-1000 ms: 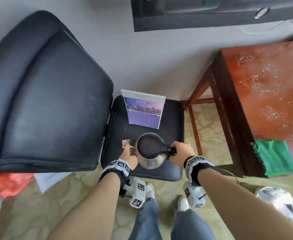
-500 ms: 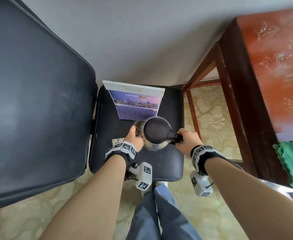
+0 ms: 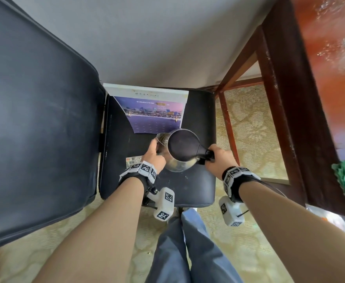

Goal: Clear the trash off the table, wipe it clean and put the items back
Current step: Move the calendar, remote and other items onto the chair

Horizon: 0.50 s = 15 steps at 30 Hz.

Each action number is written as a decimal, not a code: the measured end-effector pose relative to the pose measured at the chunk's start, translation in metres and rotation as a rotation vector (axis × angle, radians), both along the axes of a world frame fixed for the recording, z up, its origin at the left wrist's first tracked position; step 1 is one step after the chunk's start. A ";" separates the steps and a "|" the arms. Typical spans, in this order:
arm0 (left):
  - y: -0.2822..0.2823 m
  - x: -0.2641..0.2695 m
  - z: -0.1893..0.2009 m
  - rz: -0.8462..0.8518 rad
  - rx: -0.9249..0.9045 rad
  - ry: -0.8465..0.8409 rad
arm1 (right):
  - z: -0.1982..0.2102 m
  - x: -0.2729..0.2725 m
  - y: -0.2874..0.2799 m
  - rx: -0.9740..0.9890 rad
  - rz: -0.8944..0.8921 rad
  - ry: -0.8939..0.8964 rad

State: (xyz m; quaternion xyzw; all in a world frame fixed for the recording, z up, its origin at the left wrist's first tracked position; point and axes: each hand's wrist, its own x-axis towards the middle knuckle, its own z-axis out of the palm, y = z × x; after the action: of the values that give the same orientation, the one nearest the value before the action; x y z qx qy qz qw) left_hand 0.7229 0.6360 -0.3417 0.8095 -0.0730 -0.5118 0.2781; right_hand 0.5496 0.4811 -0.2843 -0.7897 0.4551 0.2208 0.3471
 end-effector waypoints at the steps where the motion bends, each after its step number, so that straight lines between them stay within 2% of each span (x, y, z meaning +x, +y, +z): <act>1: 0.000 -0.001 -0.002 0.001 -0.010 -0.001 | 0.001 0.000 -0.002 -0.001 0.002 -0.002; 7: -0.010 -0.010 0.016 0.010 -0.031 0.024 | 0.008 -0.007 -0.010 -0.009 0.041 -0.007; 11: -0.010 -0.017 0.004 -0.024 0.018 0.010 | 0.004 -0.010 -0.015 -0.031 0.046 -0.008; 15: -0.011 -0.026 0.028 -0.079 0.136 -0.023 | -0.006 -0.015 -0.009 -0.022 0.066 0.031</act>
State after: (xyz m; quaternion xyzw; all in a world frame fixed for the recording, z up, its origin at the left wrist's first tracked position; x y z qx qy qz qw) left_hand 0.6972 0.6247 -0.3134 0.8288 -0.0728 -0.5170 0.2011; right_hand 0.5342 0.4719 -0.2908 -0.8044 0.4367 0.2395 0.3239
